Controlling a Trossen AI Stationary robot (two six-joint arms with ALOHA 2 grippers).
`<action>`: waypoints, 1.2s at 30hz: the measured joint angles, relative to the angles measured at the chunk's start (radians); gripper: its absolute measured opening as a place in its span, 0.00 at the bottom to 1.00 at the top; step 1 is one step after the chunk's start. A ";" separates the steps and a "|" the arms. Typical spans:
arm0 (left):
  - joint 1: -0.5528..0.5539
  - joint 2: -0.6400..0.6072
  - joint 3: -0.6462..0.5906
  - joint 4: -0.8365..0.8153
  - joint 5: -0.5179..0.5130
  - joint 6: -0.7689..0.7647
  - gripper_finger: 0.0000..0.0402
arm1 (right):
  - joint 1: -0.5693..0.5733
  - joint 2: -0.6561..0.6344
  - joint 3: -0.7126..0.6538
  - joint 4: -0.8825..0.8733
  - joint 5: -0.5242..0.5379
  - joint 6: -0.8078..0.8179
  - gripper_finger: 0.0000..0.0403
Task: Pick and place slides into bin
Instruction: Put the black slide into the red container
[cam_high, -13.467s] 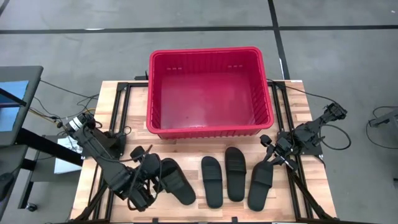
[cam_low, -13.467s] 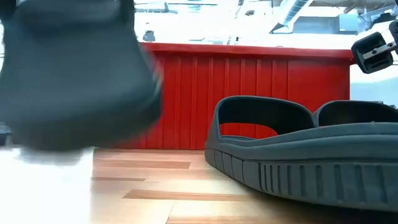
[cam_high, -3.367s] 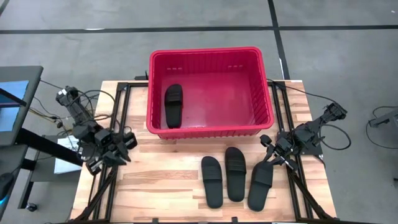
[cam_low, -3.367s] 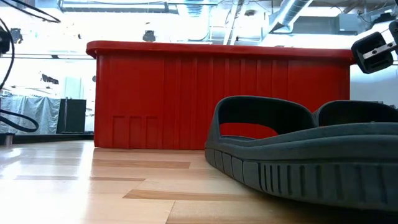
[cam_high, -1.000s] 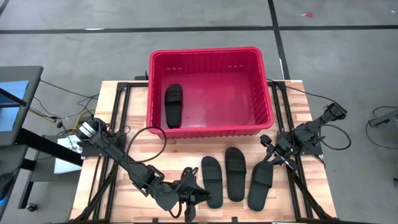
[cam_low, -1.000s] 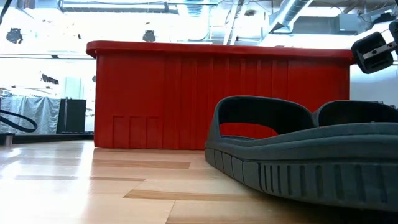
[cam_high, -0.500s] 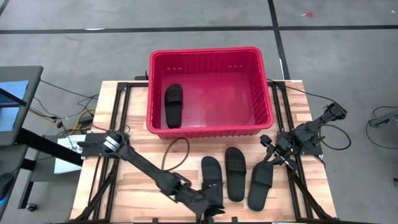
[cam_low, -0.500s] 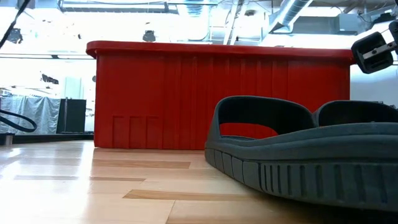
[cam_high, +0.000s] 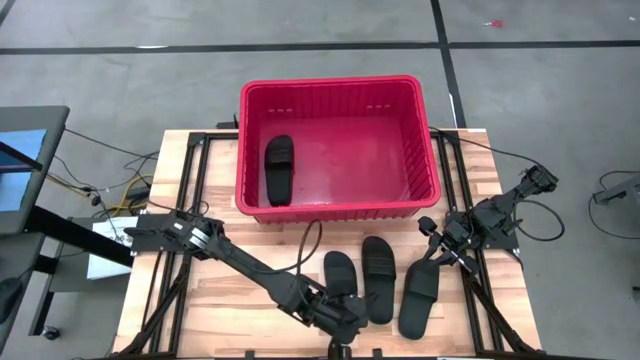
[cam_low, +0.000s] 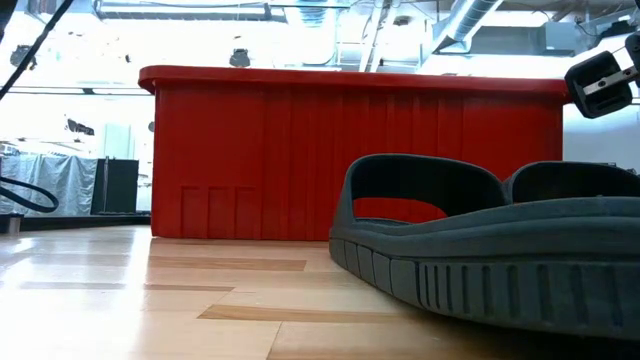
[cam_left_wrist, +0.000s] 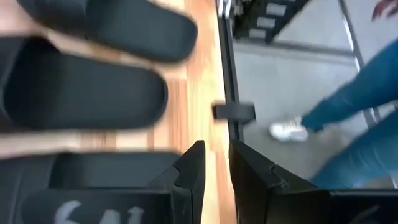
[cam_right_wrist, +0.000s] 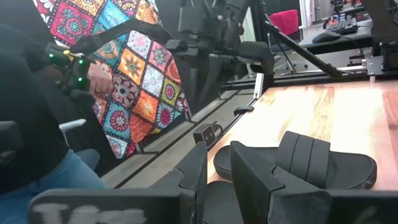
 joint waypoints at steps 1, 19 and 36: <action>-0.001 0.000 0.009 -0.028 0.018 -0.005 0.15 | 0.000 0.000 0.000 0.000 0.000 0.000 0.16; -0.014 0.000 0.005 -0.067 0.100 -0.041 0.38 | 0.000 0.000 0.000 0.000 0.000 0.000 0.16; -0.033 0.074 -0.015 -0.048 -0.016 -0.030 0.48 | 0.000 -0.002 0.000 0.000 0.000 0.000 0.16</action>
